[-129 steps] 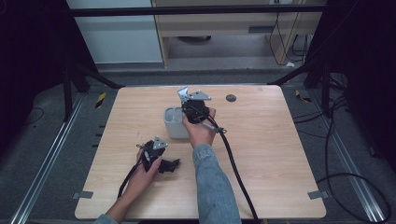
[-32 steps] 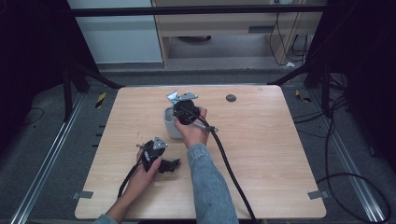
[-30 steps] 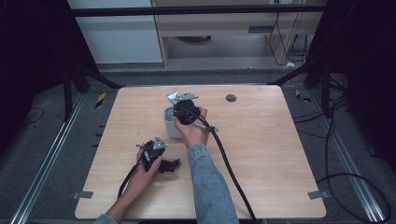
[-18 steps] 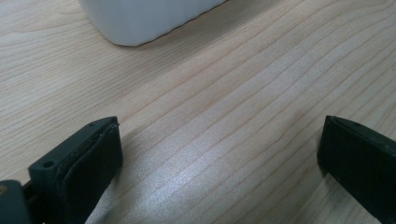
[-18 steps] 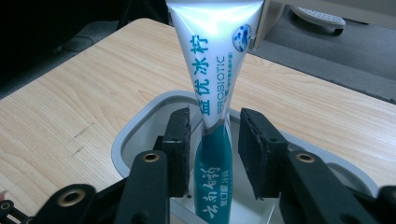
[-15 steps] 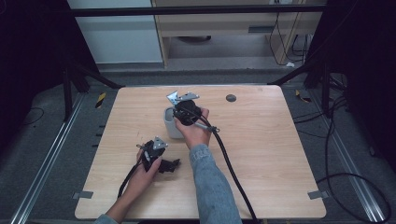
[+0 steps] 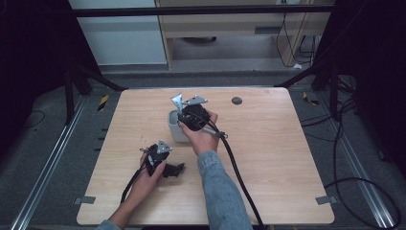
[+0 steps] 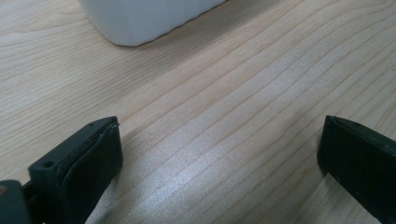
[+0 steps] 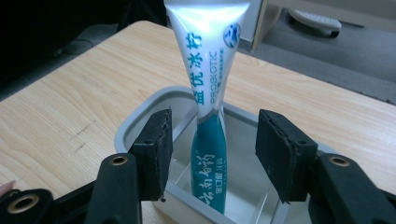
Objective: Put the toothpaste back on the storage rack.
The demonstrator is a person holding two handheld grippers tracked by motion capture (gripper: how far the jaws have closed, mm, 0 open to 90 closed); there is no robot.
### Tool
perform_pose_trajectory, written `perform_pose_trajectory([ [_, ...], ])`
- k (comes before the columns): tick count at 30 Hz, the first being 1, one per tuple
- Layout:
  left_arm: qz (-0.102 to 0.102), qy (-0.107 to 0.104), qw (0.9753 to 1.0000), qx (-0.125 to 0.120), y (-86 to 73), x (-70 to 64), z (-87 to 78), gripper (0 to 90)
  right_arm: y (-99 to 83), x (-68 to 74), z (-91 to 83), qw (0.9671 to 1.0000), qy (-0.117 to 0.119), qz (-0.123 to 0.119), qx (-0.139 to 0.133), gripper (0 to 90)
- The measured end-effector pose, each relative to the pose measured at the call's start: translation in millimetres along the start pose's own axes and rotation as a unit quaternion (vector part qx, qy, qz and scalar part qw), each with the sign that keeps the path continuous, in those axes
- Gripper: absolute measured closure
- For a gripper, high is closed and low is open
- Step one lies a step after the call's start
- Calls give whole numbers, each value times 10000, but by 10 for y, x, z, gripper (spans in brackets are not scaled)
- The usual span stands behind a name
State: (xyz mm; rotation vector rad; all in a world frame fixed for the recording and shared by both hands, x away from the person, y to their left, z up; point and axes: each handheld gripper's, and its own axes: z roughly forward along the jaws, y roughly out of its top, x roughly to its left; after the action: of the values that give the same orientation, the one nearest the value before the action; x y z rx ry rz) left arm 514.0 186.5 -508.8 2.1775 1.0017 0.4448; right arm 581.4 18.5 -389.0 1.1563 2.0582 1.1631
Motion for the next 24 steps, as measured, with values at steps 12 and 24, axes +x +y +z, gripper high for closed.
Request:
perform_pose_trajectory([
  [12,-2,-1,10000,-2,0,0,0,0,23,-17,-94,9998,152,-118,-68,254],
  [24,-1,-1,10000,-2,0,0,0,0,41,-27,-187,9990,241,-326,203,128],
])
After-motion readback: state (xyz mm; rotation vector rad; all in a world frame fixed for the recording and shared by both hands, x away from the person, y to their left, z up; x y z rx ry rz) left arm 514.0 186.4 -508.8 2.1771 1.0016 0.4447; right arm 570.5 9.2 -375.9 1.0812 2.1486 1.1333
